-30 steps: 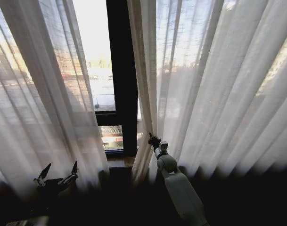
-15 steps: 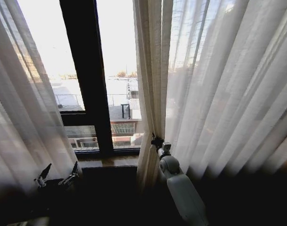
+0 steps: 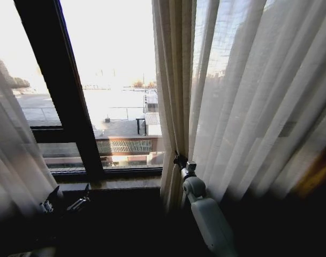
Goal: Open the curtains by pulling them apart, changing their state from closed to fully open.
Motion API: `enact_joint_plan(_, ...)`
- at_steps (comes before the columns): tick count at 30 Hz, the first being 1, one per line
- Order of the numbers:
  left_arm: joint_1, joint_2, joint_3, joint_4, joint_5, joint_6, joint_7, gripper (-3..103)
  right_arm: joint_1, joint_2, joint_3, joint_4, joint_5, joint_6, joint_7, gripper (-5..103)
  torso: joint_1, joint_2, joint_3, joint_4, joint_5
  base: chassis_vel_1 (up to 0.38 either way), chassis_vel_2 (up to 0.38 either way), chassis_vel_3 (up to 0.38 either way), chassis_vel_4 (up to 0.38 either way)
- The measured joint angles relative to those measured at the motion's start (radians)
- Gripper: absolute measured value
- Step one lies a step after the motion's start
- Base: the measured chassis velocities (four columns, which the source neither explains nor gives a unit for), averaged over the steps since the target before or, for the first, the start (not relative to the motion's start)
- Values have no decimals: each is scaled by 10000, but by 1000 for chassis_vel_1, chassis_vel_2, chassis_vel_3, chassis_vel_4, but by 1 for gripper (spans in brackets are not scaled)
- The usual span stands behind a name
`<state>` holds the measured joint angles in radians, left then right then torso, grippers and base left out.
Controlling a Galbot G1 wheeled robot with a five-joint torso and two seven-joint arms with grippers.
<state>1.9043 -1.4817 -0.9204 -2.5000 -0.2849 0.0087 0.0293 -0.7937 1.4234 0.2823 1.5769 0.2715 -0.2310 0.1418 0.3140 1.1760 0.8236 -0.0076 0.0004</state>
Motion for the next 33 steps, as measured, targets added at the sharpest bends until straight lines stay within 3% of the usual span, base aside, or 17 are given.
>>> enact_joint_plan(33, -46, -18, -5, 0, 38, -68, 12, 100, 101, -157, 154, -56, -16, 28, 5, 0, 1, -1, 0, -1, 1, -351, -358, 356, 357)
